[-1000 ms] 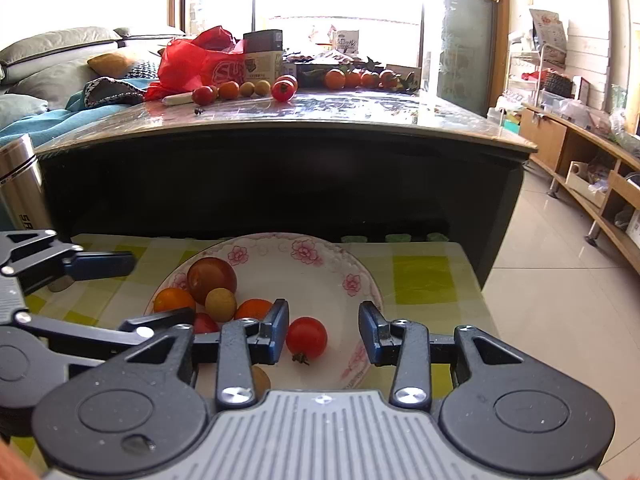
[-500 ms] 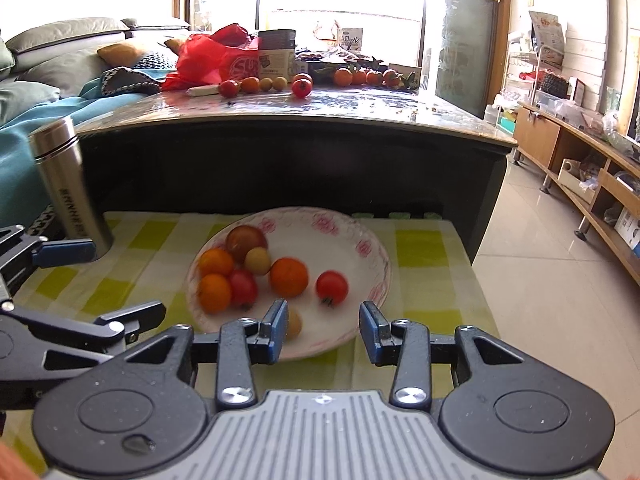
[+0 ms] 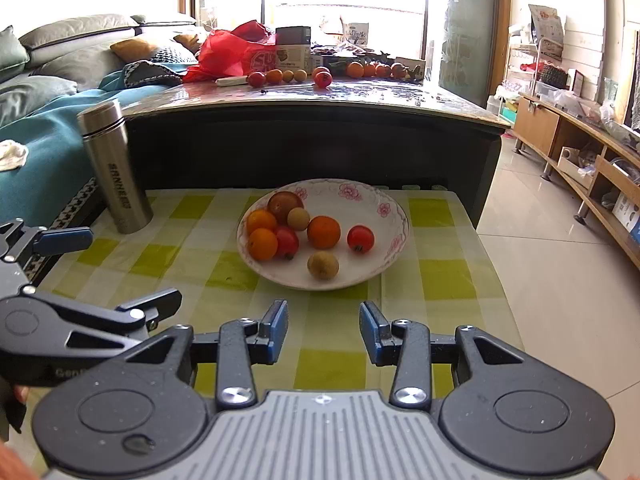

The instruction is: Organize fruits

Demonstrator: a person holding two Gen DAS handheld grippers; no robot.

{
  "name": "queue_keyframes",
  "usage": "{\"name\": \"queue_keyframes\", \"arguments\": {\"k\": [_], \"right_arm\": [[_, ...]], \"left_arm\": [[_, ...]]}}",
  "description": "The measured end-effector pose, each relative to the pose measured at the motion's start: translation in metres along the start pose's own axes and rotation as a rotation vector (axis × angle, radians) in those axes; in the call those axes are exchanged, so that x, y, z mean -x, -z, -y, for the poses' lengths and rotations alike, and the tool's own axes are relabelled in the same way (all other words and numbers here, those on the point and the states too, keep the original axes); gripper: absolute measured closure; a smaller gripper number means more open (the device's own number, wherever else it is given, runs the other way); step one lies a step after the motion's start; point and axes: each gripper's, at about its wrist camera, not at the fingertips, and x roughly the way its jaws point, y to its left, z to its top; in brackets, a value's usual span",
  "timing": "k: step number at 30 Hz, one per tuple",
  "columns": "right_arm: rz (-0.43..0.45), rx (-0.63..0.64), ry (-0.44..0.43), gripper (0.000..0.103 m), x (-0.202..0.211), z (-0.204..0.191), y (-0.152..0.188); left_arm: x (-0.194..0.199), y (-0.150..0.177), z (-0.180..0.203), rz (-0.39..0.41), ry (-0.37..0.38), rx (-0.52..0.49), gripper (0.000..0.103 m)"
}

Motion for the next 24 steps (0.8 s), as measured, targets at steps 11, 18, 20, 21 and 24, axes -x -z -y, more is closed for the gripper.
{"name": "queue_keyframes", "arguments": {"k": [11, 18, 20, 21, 24], "right_arm": [[-0.016, 0.000, 0.004, 0.058, 0.025, -0.011, 0.016], [-0.034, -0.008, 0.005, 0.058, 0.037, -0.018, 0.025], [-0.038, -0.009, 0.000, 0.058, 0.041, -0.020, 0.029], [-0.040, -0.008, -0.001, 0.058, 0.042, -0.021, 0.030], [-0.041, -0.006, 0.000, 0.057, 0.047, -0.025, 0.033]], "left_arm": [[0.022, 0.015, -0.001, -0.053, -0.034, 0.039, 0.000], [0.034, 0.023, -0.004, -0.083, -0.020, 0.084, 0.000], [0.038, 0.025, -0.003, -0.091, -0.019, 0.078, 0.000], [0.040, 0.026, -0.002, -0.093, -0.020, 0.077, 0.000], [0.046, 0.027, 0.000, -0.090, -0.022, 0.075, 0.000]]}}
